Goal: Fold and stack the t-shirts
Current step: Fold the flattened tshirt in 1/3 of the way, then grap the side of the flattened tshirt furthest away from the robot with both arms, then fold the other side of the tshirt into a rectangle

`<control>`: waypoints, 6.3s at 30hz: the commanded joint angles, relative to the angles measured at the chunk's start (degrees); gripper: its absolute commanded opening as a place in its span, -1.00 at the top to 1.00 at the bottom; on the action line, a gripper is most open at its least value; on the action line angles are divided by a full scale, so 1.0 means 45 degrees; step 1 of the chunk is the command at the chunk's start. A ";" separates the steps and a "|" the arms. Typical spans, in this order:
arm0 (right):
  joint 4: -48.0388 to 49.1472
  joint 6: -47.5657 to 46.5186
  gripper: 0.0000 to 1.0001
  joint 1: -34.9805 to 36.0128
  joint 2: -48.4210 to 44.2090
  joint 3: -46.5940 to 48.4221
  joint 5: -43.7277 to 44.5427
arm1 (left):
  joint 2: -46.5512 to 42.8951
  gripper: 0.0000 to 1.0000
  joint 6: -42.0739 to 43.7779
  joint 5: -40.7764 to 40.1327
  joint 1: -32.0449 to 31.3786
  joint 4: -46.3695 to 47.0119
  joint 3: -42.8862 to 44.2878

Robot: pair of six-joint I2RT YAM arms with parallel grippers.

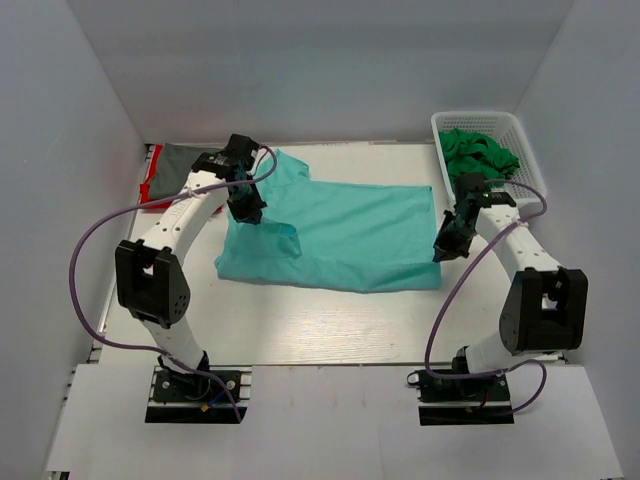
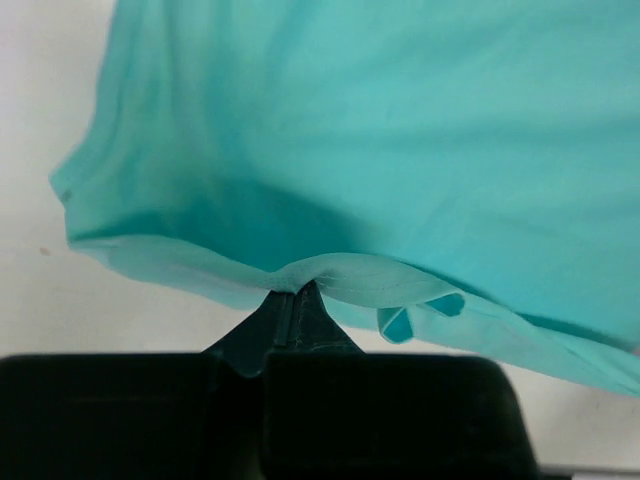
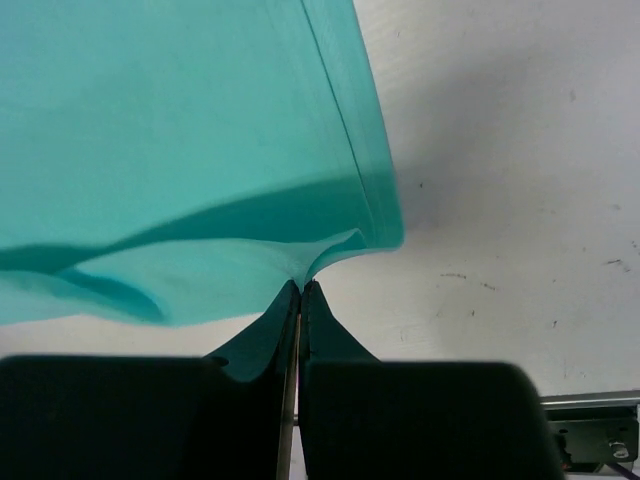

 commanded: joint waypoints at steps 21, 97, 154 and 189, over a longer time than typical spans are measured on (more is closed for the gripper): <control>0.0754 -0.0088 1.00 -0.0446 0.2901 0.2490 0.0704 | 0.1760 1.00 0.3191 -0.0446 0.0350 0.6871 0.0116; 0.4523 -0.1513 -0.81 0.1058 -0.2197 -0.1614 -0.0095 | -0.5899 -1.00 -0.1165 -0.1560 0.1445 0.3152 -0.6528; 0.5441 -0.1632 -0.68 0.1741 0.9657 0.9170 0.1681 | 0.4595 1.00 0.2705 -0.4002 0.1699 0.7828 0.0684; 0.7492 -0.1788 1.00 0.2191 0.2828 0.1869 0.3147 | -0.5774 1.00 0.0968 -0.1267 0.1465 0.7092 -0.8533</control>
